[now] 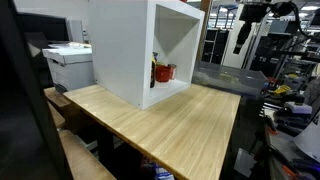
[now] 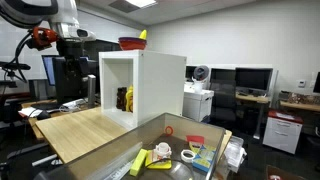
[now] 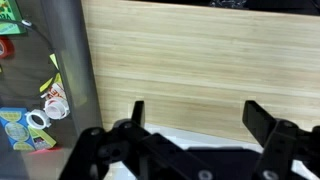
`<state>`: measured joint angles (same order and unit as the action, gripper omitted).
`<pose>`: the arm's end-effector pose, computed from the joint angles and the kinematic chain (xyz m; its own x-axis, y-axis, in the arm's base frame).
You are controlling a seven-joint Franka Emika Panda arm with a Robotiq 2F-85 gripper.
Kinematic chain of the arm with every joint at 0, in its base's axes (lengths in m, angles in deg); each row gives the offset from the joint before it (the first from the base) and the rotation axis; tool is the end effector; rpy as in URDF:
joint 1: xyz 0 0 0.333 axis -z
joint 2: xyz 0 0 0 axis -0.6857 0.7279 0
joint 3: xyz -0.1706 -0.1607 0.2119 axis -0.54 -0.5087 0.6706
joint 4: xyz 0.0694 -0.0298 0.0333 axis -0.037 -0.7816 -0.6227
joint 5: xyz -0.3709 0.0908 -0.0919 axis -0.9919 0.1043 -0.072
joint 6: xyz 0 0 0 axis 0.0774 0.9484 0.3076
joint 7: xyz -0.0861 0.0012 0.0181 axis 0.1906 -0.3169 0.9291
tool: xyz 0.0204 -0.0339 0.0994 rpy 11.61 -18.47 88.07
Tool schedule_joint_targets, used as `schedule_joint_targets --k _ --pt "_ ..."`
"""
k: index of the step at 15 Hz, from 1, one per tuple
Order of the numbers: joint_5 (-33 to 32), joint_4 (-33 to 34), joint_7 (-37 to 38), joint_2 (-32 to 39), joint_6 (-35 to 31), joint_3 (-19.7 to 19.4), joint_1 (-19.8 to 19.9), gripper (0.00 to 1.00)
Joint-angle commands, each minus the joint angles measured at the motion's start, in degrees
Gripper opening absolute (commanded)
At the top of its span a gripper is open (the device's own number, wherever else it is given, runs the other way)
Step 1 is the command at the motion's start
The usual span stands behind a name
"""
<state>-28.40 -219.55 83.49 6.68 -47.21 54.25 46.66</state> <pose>0.3352 -0.0423 0.4470 0.9942 0.0362 0.1013 0.0263 -0.9949 0.0975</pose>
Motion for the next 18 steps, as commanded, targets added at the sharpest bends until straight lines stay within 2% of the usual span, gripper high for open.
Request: schedule_joint_targets --k 1,15,18 --pt "0.04 0.11 0.0 0.0 0.17 0.03 0.0 1.0" --pt "0.04 0.12 0.0 0.0 0.17 0.02 0.0 1.0" --pt "0.05 -1.5 -2.25 -2.4 1.26 -2.11 0.56 1.0"
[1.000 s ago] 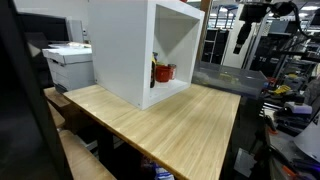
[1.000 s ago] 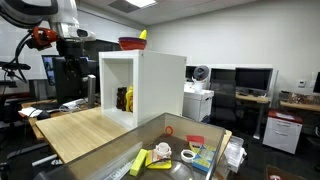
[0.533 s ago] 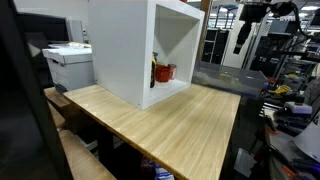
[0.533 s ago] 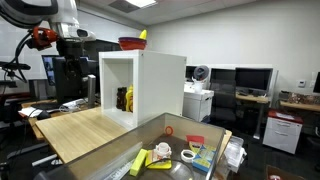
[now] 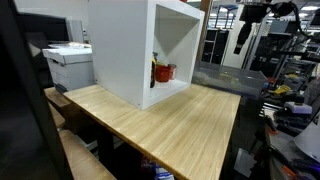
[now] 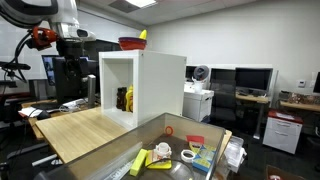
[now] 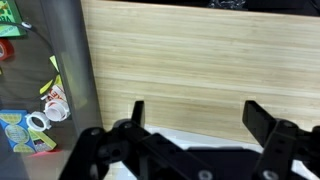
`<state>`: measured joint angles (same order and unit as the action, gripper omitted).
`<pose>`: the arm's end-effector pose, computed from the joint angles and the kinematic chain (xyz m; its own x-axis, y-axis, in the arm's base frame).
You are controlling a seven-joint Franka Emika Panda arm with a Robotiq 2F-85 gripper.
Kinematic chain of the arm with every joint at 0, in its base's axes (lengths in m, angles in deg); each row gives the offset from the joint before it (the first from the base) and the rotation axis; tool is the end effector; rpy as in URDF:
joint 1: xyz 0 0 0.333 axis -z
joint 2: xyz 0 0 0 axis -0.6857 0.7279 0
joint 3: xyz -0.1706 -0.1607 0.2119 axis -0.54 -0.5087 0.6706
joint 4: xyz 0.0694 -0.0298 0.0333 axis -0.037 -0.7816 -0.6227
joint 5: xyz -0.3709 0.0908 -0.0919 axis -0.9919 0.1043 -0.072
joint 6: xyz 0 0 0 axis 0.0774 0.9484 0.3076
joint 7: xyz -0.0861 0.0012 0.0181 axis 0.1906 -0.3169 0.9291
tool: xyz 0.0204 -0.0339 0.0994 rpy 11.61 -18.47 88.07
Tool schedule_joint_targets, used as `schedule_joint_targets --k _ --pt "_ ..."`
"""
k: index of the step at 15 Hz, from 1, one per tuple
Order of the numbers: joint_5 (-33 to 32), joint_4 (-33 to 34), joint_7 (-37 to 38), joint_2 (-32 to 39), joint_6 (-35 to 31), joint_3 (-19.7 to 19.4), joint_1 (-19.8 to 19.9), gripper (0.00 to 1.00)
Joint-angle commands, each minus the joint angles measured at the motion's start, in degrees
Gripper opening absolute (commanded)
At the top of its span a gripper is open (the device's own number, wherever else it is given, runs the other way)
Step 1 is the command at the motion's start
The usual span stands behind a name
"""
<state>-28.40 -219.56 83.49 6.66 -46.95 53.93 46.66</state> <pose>0.3345 -0.0442 0.4465 0.9948 0.0313 0.0973 0.0221 -0.9954 0.0935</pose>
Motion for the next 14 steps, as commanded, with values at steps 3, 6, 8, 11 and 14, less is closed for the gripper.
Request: schedule_joint_targets --k 3,6,8,11,14 --pt "-1.52 -3.79 -5.18 -5.72 1.53 -6.4 3.75 1.0" --pt "-5.68 -3.96 -9.56 -7.96 3.25 -10.86 8.92 1.0" --pt "-9.37 -1.38 -13.48 -8.41 7.11 -14.9 13.0 1.0" --pt "-9.99 0.34 -14.29 -8.29 7.96 -17.8 14.61 1.0" --pt "-9.7 1.45 -14.56 -7.65 7.68 -18.79 14.45 1.0"
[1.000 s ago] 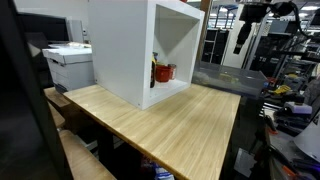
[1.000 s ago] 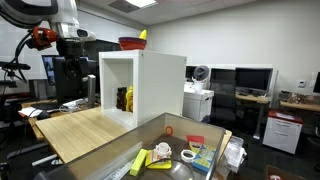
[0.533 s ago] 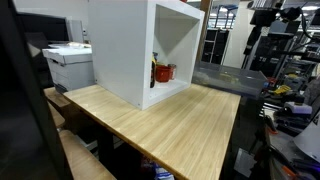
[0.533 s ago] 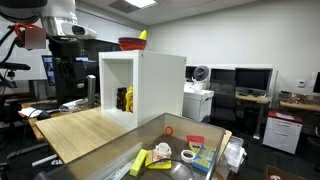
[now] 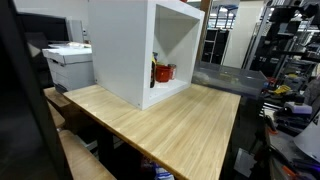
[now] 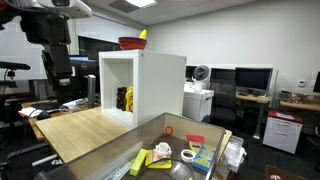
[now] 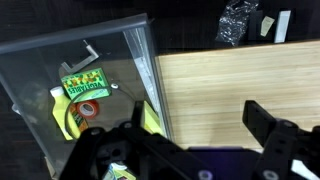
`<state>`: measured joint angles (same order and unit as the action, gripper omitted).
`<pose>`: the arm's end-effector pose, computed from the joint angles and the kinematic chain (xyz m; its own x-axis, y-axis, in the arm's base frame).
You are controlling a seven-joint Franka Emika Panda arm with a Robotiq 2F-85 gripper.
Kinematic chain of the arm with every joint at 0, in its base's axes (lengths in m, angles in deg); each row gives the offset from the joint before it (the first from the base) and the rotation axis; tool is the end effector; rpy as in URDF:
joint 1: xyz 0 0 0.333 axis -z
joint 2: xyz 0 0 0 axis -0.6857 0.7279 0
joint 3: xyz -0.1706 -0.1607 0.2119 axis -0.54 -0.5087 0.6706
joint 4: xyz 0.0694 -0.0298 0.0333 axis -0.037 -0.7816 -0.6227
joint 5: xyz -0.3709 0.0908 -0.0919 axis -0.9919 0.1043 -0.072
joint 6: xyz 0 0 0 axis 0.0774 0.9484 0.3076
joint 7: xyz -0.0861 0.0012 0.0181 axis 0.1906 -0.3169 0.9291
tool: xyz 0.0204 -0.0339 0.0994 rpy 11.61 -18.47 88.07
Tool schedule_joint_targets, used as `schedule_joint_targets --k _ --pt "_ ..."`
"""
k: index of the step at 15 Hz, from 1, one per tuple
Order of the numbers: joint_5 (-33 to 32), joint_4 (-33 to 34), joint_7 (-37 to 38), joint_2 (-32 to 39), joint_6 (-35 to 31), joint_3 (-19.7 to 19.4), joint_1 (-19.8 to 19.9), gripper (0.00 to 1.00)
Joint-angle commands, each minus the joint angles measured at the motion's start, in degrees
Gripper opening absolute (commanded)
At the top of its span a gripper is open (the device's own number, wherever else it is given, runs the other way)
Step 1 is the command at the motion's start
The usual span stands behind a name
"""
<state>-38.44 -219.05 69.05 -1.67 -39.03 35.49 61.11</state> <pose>0.2323 -0.2163 0.4646 0.9849 -0.1483 0.0892 -0.1526 -0.9873 0.0432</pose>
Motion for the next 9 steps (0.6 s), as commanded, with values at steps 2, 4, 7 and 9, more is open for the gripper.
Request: schedule_joint_targets --k 2,4,7,9 --pt "0.43 4.91 -1.04 3.28 0.25 -2.1 0.12 1.0" --pt "0.79 9.18 -1.42 5.36 1.76 -3.24 -0.11 1.0" --pt "2.01 15.13 -1.22 9.11 3.58 -4.65 -1.05 1.0" --pt "3.24 19.74 -0.49 13.0 4.61 -4.68 -2.34 1.0"
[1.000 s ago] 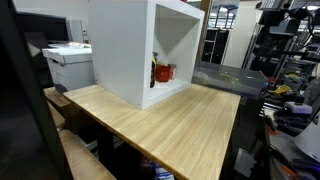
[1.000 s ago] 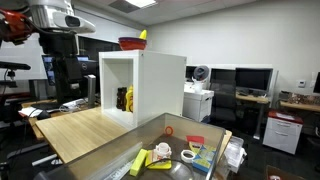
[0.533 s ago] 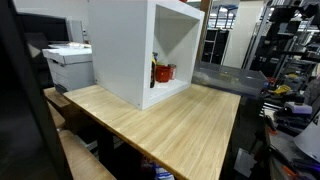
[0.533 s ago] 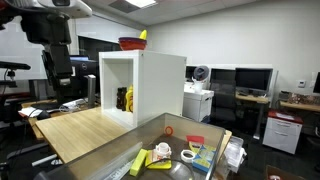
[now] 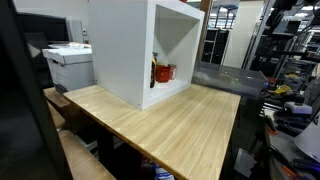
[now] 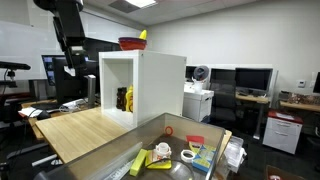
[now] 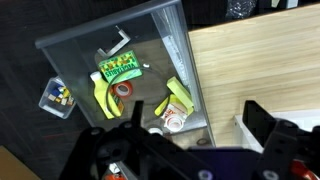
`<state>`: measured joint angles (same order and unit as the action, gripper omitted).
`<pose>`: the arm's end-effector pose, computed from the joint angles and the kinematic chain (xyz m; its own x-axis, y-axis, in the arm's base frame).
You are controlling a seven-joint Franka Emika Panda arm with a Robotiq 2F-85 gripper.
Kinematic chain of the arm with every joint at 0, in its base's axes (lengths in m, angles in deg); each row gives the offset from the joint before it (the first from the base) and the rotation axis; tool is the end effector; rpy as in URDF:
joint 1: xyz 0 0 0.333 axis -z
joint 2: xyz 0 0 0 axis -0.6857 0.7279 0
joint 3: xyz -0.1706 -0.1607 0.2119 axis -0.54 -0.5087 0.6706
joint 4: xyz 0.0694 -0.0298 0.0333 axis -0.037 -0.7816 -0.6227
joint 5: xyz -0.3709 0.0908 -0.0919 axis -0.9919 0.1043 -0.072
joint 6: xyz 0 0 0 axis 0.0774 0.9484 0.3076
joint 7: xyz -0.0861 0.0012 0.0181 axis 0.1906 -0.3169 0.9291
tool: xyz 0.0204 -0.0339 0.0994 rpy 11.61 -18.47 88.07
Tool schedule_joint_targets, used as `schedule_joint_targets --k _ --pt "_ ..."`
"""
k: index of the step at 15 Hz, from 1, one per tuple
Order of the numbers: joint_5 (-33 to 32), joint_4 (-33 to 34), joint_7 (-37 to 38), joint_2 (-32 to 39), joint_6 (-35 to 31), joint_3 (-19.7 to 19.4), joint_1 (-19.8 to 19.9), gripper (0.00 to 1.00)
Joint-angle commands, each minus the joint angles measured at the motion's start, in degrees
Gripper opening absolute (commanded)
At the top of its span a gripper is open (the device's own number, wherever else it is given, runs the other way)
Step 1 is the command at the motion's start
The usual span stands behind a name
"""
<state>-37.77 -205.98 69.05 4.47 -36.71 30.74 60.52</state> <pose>0.2330 -0.2802 0.5261 0.9530 -0.2607 0.1544 -0.2688 -0.9626 0.0332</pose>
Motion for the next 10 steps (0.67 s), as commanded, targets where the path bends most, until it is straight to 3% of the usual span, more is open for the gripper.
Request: schedule_joint_targets --k 1,7,8,10 --pt "3.22 8.46 0.09 8.46 2.35 0.27 -2.13 1.0" --pt "7.86 18.84 -2.19 18.11 3.42 -0.31 -4.64 1.0" --pt "6.96 16.11 -0.7 15.8 1.53 1.19 -3.08 1.0" --pt "7.01 16.94 -0.66 17.11 1.54 1.34 -3.0 1.0"
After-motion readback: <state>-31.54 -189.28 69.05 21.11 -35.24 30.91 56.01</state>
